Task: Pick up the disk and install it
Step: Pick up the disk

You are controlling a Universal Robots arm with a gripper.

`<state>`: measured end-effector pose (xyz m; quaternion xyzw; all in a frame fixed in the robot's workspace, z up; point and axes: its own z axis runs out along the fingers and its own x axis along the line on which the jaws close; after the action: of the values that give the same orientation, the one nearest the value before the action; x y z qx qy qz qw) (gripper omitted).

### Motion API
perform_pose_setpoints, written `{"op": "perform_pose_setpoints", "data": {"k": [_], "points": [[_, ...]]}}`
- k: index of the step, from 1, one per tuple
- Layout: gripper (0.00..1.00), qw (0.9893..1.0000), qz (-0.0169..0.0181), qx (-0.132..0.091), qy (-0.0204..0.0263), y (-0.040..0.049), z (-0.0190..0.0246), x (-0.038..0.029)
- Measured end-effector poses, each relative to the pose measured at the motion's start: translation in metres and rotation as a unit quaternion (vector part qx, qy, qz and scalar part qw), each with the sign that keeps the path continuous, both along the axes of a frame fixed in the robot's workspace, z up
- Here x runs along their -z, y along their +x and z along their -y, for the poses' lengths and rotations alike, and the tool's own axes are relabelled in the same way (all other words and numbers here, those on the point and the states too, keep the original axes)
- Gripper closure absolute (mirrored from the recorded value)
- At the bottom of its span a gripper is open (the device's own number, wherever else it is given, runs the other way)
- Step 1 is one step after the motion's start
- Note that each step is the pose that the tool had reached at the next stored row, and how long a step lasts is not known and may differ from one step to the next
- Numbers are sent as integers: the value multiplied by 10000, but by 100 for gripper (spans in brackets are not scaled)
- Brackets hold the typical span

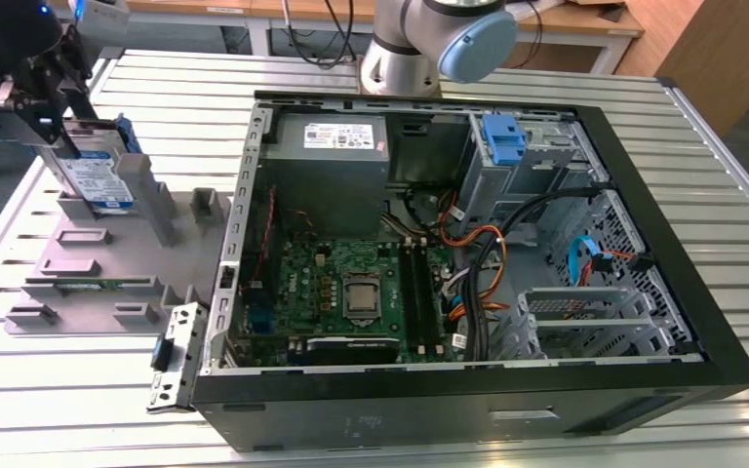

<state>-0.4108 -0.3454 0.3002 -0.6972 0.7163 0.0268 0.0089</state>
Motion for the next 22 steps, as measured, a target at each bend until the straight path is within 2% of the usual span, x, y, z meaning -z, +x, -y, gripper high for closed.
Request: {"op": "perform_pose_setpoints", "data": {"k": [3,11,22], "points": [[36,10000,1,0,0,0,0,-19],[36,10000,1,-1,1,33,0,-18],[37,10000,0,0,1,35,0,-18]]}}
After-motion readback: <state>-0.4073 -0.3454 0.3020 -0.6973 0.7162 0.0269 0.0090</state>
